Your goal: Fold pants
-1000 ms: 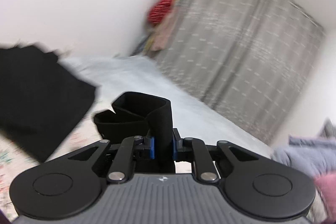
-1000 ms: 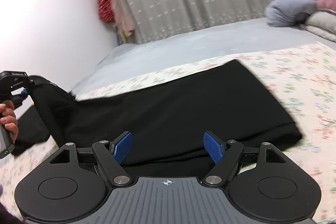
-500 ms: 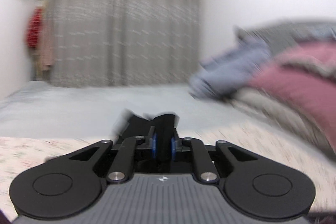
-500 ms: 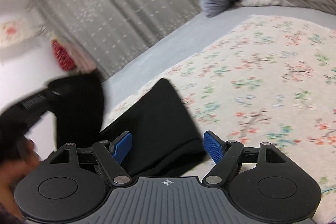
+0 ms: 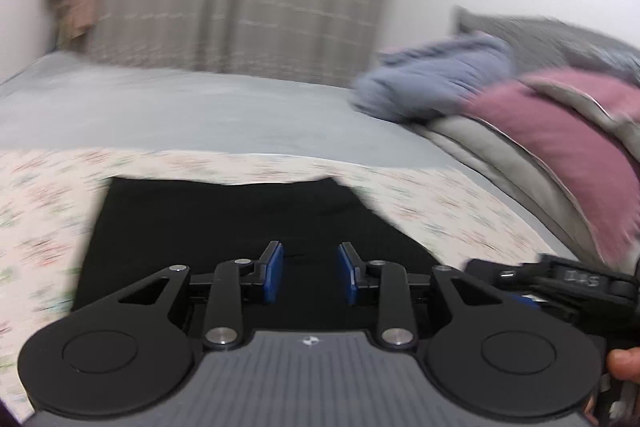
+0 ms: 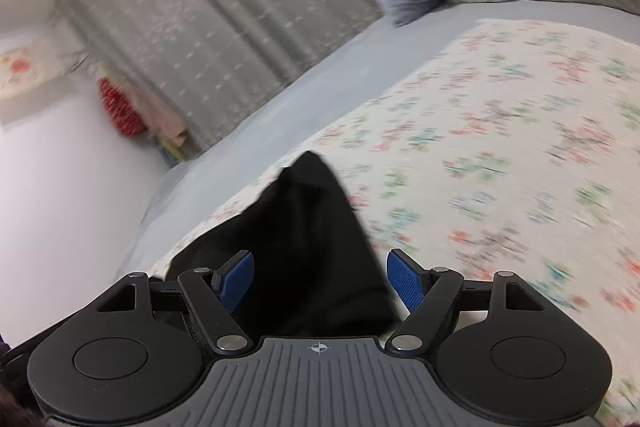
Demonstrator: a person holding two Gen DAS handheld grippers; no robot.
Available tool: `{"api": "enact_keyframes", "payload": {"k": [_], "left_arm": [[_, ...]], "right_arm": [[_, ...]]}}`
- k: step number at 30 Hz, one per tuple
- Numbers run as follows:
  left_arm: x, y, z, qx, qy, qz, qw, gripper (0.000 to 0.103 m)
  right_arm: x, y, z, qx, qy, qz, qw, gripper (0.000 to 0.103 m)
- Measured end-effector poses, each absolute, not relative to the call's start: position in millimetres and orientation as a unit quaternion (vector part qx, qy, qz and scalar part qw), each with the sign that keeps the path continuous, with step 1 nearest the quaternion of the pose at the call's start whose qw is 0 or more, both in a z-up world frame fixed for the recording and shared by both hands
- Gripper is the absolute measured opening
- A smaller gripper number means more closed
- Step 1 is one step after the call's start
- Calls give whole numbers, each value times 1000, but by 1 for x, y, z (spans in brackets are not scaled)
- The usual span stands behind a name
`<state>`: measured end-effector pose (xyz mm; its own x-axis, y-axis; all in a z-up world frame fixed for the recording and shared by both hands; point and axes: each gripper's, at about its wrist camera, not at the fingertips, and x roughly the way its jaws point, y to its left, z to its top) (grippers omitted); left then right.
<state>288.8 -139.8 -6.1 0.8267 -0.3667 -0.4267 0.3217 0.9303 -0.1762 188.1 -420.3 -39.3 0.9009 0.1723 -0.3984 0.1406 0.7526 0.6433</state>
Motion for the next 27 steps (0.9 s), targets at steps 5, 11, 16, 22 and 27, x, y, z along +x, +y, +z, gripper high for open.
{"api": "enact_keyframes", "payload": {"k": [5,11,16,22,27], "left_arm": [[296,-87,-14,-126,251,-131,951,43],[308,-45,-31,-175,283,-68,940,47],[304,-22,-32,-199,279,-39,939,51],[292,-9,-49,-219,306,-19,927,53],[288,7,-45,-235,308,1,922,57]], "right_arm": [[235,-398,-29,323,280,42,903,79],[282,-373,-35,231,345,6,910,22],[294,-364,-1,173,295,4,940,4],[297,-360,-11,108,305,-19,946,4],[286,-378,-37,116,332,-23,936,32]]}}
